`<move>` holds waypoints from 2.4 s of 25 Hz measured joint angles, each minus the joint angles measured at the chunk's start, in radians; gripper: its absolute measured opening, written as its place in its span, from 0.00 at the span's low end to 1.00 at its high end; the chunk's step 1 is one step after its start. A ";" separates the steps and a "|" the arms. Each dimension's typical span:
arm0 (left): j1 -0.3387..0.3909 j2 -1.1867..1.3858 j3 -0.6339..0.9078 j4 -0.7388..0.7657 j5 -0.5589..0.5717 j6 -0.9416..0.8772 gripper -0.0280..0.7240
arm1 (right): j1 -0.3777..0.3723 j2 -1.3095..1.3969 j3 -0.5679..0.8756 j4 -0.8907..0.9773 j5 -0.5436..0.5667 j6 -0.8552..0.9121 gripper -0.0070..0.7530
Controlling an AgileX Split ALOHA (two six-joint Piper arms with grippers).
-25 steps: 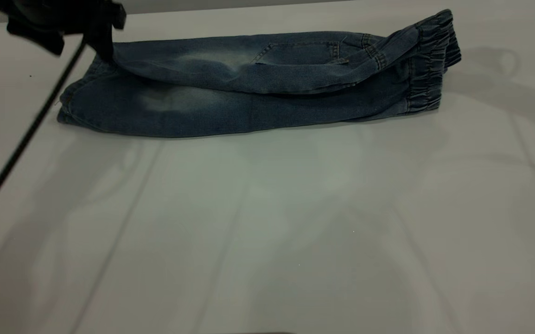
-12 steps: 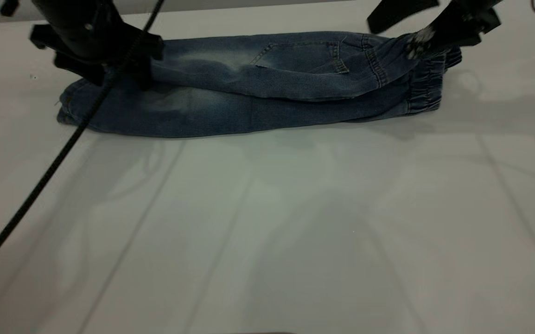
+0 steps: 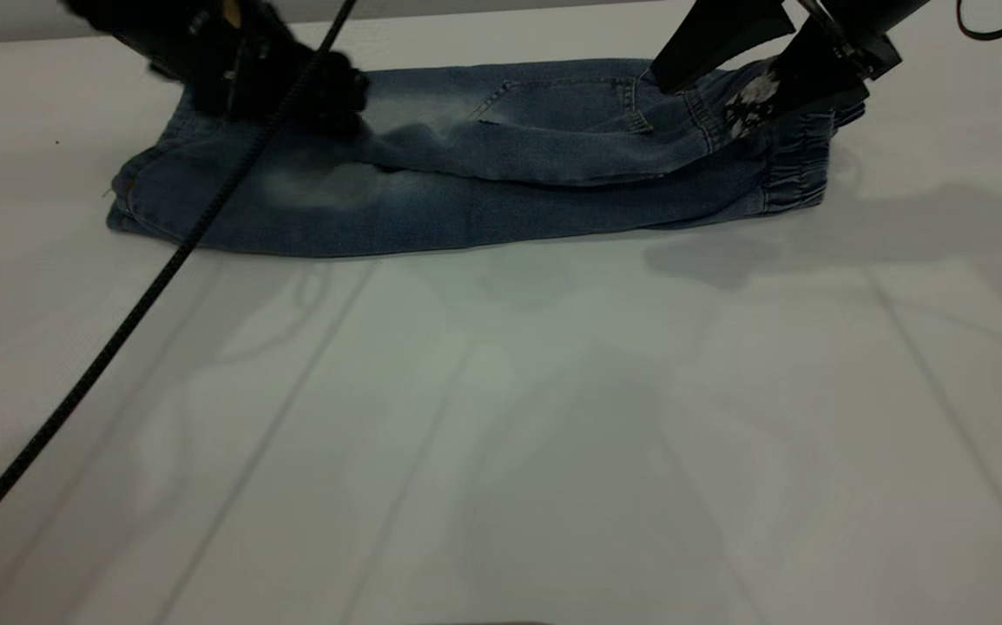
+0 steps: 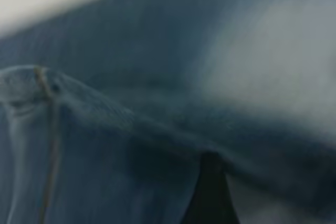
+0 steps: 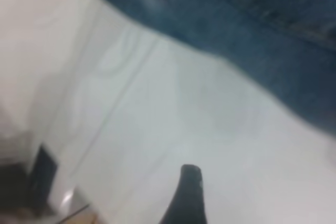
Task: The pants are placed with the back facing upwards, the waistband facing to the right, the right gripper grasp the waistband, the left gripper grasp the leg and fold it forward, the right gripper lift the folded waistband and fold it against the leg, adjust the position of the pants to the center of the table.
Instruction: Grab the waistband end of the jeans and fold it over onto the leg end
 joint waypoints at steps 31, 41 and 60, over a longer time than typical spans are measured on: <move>0.027 0.004 -0.084 -0.088 0.152 -0.038 0.71 | 0.100 0.165 -0.203 0.504 -0.332 -0.339 0.78; 0.027 -0.050 -0.089 -0.088 0.287 -0.017 0.71 | 0.046 0.158 -0.210 0.330 -0.288 -0.093 0.78; -0.014 -0.050 -0.091 -0.104 0.498 -0.010 0.71 | -0.140 0.177 -0.211 -0.178 -0.294 0.211 0.78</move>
